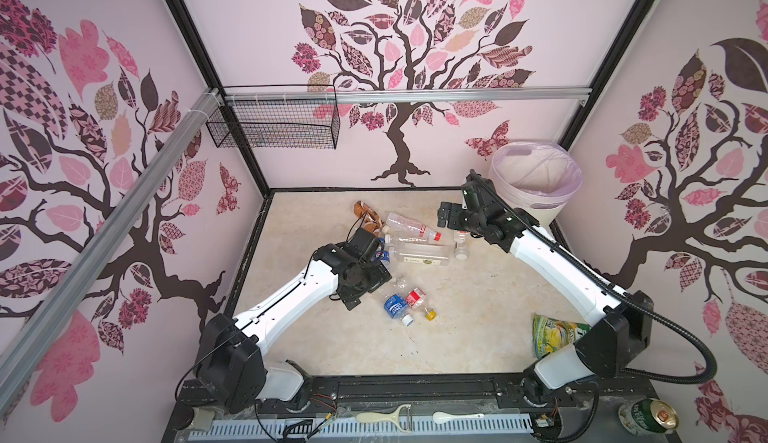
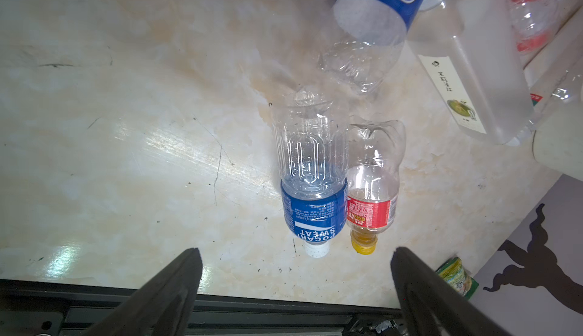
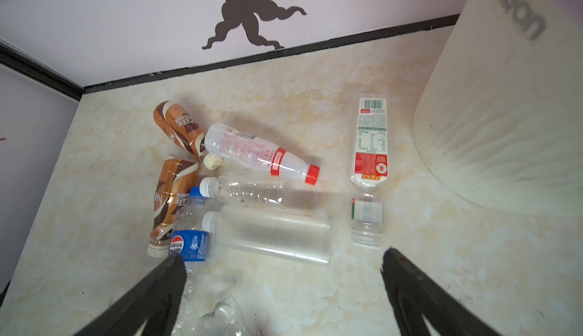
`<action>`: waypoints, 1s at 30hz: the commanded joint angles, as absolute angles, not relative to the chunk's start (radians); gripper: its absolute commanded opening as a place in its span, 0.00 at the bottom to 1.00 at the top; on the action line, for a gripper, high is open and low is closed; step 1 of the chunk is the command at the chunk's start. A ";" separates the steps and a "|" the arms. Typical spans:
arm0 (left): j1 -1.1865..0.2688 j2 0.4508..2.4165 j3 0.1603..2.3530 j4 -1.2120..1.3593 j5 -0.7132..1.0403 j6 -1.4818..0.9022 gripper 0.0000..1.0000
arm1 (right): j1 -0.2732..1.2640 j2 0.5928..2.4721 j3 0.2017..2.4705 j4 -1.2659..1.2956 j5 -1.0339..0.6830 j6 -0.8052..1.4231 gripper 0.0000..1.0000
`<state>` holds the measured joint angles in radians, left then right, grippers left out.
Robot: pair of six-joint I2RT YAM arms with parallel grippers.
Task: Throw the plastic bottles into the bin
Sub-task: 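Lower left gripper onto the blue-labelled clear water bottle and close it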
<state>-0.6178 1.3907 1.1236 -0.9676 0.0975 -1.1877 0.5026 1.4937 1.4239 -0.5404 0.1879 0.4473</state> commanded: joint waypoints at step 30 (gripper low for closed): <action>-0.627 1.716 1.144 -0.793 0.152 -1.124 0.84 | 0.506 1.386 1.341 -0.486 0.109 0.445 0.99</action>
